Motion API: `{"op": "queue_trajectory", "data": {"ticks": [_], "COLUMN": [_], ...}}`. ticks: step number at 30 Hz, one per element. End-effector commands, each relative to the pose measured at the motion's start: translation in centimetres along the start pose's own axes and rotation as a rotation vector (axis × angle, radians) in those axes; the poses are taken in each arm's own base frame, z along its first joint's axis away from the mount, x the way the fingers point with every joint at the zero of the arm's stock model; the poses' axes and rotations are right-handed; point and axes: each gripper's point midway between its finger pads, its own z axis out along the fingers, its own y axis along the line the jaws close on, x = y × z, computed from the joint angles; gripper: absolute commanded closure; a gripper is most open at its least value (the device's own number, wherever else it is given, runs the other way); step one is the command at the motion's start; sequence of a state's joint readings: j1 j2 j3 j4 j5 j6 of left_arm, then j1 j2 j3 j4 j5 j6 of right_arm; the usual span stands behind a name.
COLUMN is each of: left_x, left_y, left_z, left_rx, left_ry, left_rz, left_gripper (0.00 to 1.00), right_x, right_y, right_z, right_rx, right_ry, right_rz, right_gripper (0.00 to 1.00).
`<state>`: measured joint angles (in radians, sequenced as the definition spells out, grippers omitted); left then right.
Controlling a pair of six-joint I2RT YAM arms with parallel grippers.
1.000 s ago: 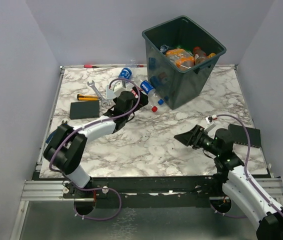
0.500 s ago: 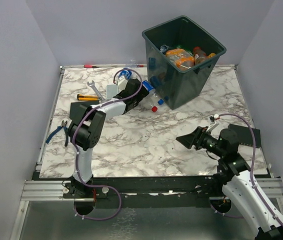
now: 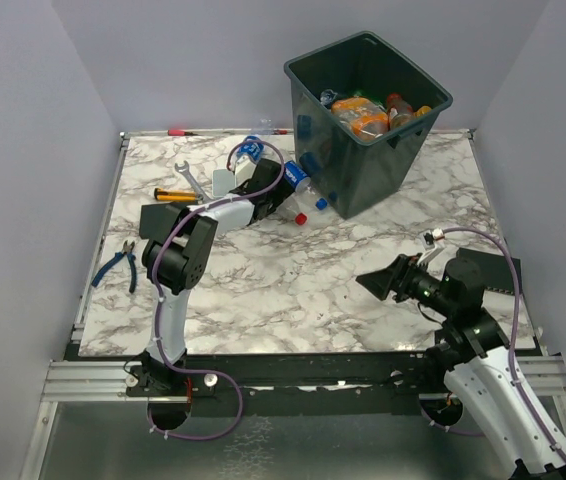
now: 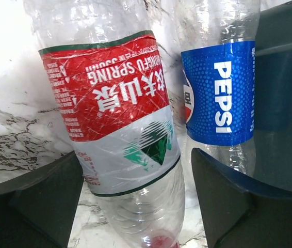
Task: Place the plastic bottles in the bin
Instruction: Pick up the plastic bottle at the center of the board.
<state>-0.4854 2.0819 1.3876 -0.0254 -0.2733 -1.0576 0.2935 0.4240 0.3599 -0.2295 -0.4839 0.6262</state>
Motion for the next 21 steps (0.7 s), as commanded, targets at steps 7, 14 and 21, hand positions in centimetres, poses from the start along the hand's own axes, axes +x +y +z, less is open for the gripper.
{"op": "queue_trajectory", "data": {"ticks": [7, 14, 21], "left_x": [2.2, 0.9, 3.0], "left_y": [3.7, 1.4, 1.6], "left_z": [0.4, -7.2, -18.7], "left_rx": [-0.076, 0.126, 0.314], "left_ry": [0.059, 0.013, -0.054], "left_rz": [0.032, -0.165, -0.301], "left_gripper": [0.48, 0.59, 0.61], "right_x": [-0.3, -0.4, -0.4], "right_y": [0.5, 2.1, 3.9], "right_z": [-1.2, -1.5, -0.5], "right_rx": [0.023, -0.054, -0.221], "right_ry": [-0.010, -0.005, -0.052], "right_rz": [-0.008, 0.007, 0.102], "right_gripper": [0.25, 0.25, 0.26]}}
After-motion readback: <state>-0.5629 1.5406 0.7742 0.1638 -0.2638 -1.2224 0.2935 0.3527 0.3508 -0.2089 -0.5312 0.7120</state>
